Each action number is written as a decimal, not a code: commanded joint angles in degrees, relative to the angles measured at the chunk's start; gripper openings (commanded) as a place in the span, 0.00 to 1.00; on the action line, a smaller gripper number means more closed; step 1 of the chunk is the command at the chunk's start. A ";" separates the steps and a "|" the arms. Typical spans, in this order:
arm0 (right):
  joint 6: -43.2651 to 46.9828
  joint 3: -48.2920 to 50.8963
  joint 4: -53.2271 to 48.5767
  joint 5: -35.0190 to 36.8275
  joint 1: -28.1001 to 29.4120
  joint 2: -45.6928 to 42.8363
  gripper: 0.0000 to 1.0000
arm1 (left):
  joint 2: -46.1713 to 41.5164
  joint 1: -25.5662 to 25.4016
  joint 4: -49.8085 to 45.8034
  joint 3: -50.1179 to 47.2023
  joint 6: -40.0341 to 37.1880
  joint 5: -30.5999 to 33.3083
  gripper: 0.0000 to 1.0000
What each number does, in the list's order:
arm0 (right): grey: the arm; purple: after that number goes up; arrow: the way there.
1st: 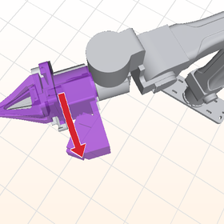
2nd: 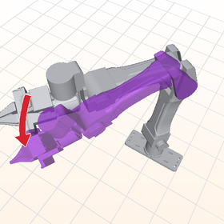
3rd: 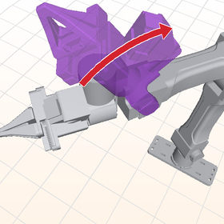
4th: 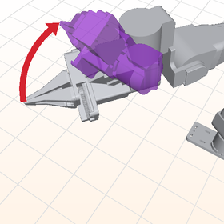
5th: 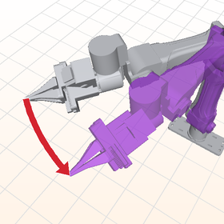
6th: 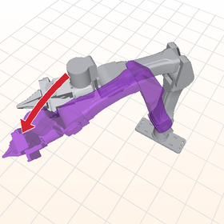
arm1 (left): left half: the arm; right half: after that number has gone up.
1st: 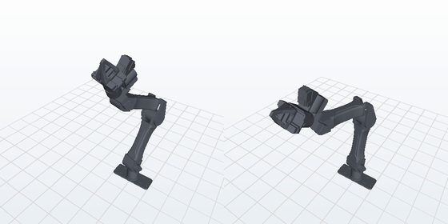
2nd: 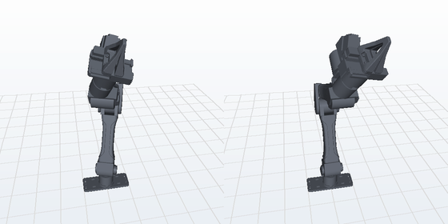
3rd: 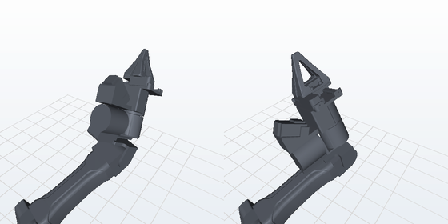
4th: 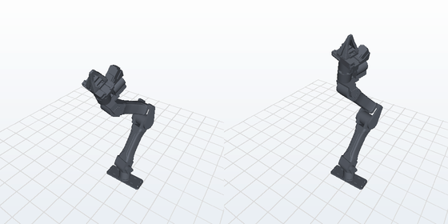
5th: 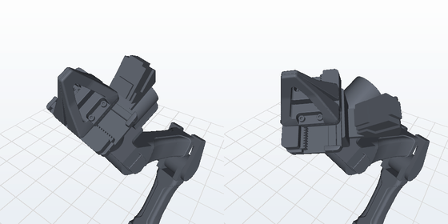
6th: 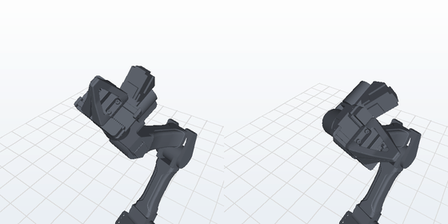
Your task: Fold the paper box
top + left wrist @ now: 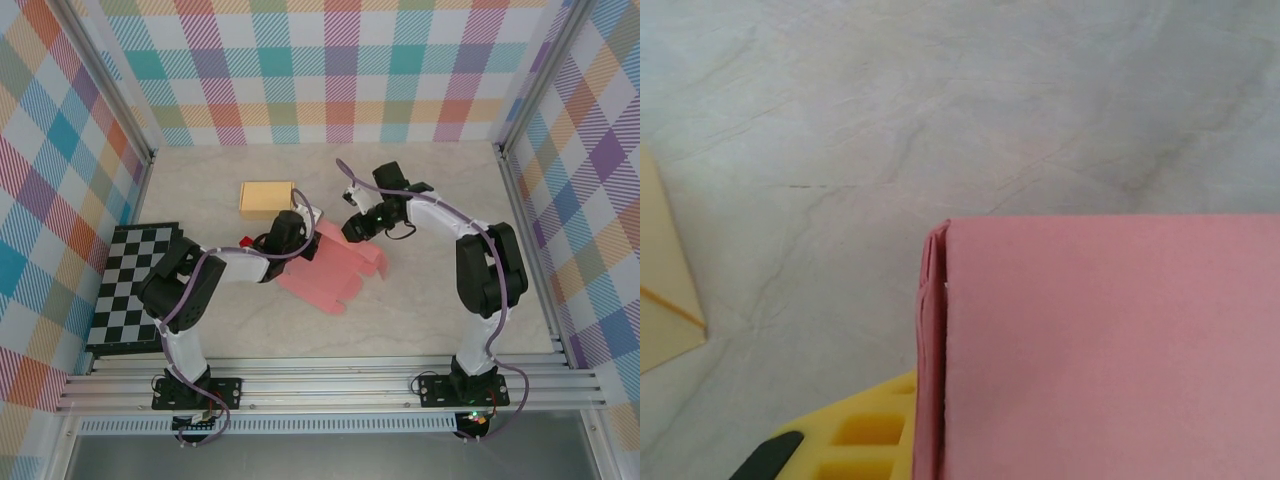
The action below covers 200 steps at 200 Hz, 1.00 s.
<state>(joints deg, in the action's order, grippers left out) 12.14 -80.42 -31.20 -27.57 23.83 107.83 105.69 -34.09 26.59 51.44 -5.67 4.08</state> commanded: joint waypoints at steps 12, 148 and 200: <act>-10.94 1.80 4.20 7.13 1.12 0.54 0.32 | -0.75 -1.14 -5.51 0.29 4.95 9.16 0.17; -4.19 2.43 -2.55 -2.01 3.38 -1.54 0.34 | -12.97 -1.06 -4.58 -13.62 -0.57 -20.76 0.10; -10.39 13.75 4.29 4.87 8.22 -10.05 0.37 | -19.02 -1.29 -7.12 -18.53 -4.49 -21.21 0.08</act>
<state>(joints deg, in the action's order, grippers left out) 4.91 -71.57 -32.34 -27.22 30.00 100.79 89.97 -33.93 21.67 34.83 -6.74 -7.81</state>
